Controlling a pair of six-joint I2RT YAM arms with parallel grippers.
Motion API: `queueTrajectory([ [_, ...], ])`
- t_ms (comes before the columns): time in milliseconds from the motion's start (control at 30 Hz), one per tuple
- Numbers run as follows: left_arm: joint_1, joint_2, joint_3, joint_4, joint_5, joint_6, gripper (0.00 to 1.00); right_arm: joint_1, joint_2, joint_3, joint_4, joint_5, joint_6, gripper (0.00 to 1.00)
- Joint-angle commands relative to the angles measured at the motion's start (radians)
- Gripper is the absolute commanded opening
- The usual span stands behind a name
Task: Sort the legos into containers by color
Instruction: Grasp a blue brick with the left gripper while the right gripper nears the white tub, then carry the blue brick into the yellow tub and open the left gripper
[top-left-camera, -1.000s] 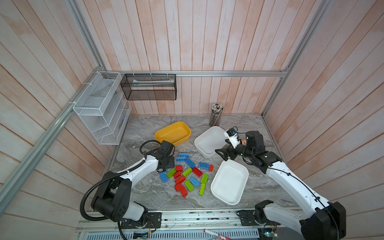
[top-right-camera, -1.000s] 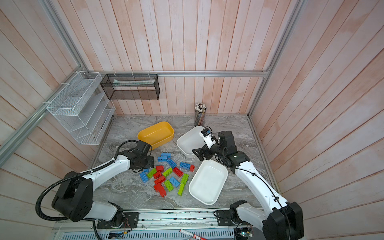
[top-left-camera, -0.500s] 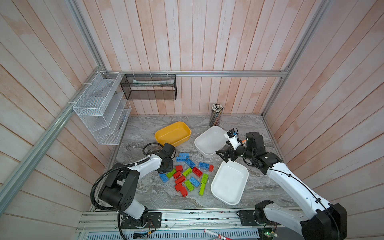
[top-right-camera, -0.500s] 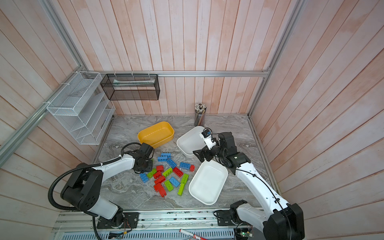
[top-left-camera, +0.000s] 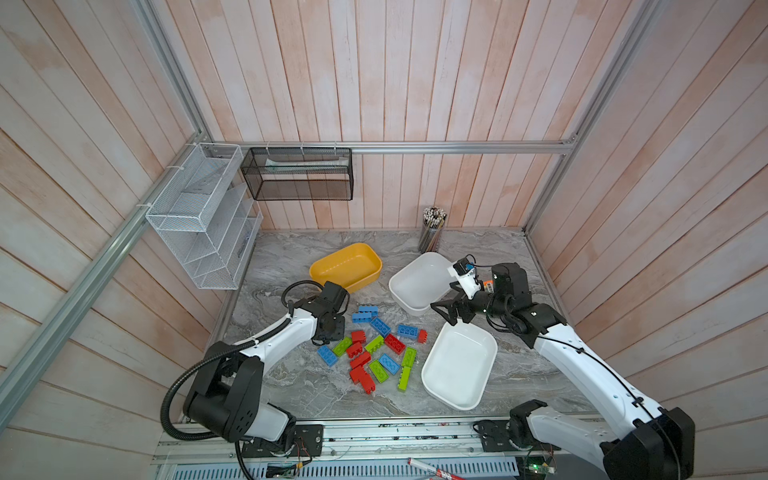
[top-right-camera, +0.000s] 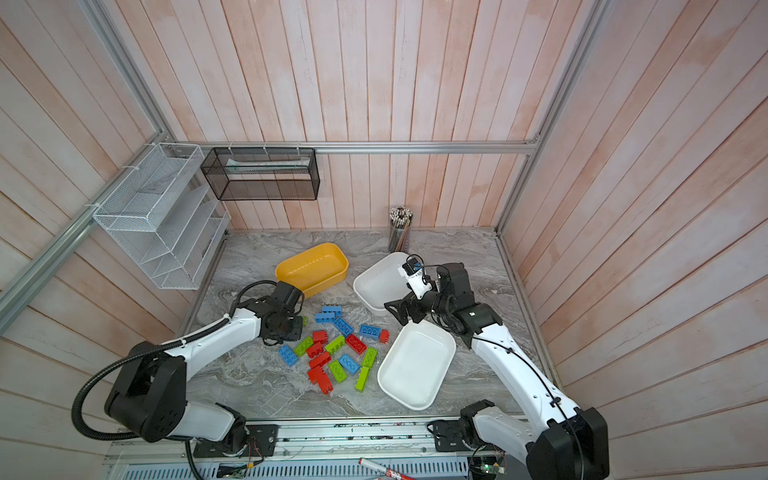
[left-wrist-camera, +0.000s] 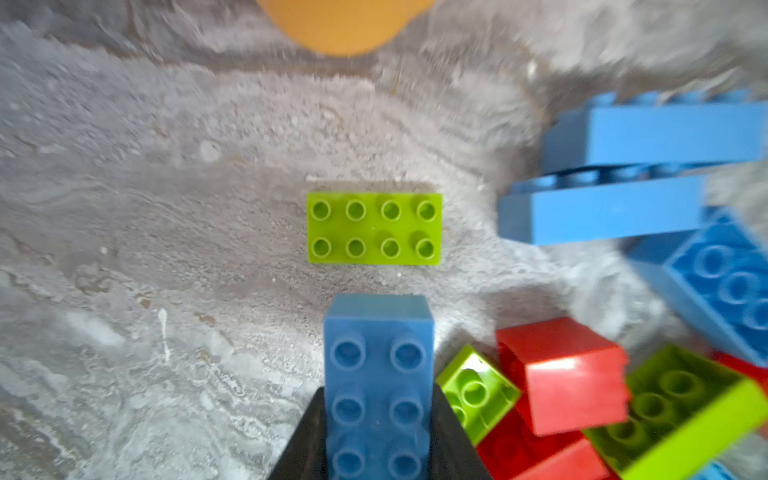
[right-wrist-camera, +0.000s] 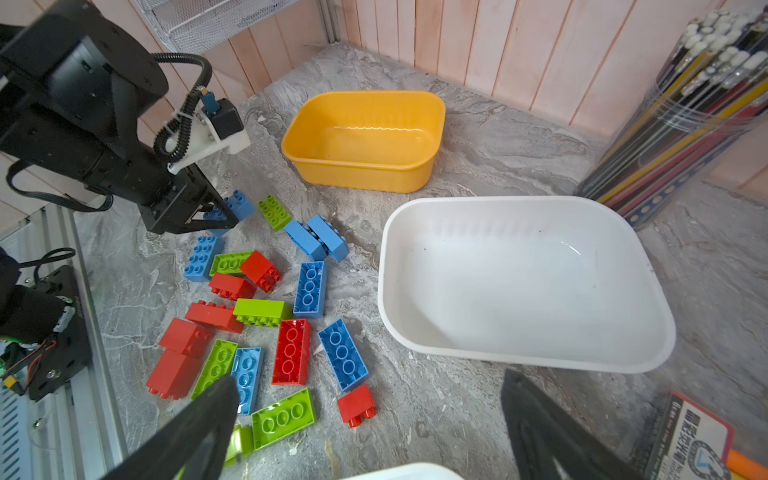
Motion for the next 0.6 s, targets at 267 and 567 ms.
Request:
queueTrajectory([
  [267,0.086,0.183,0.422,-0.003,0.042,0.124,0.29,0.006,0.035,0.052,0.086,-0.118,0.069,0.98],
  [567,0.139,0.538,0.685,0.044,0.001,0.393,0.3,0.004,0.032,0.061,0.067,-0.084,0.044,0.98],
])
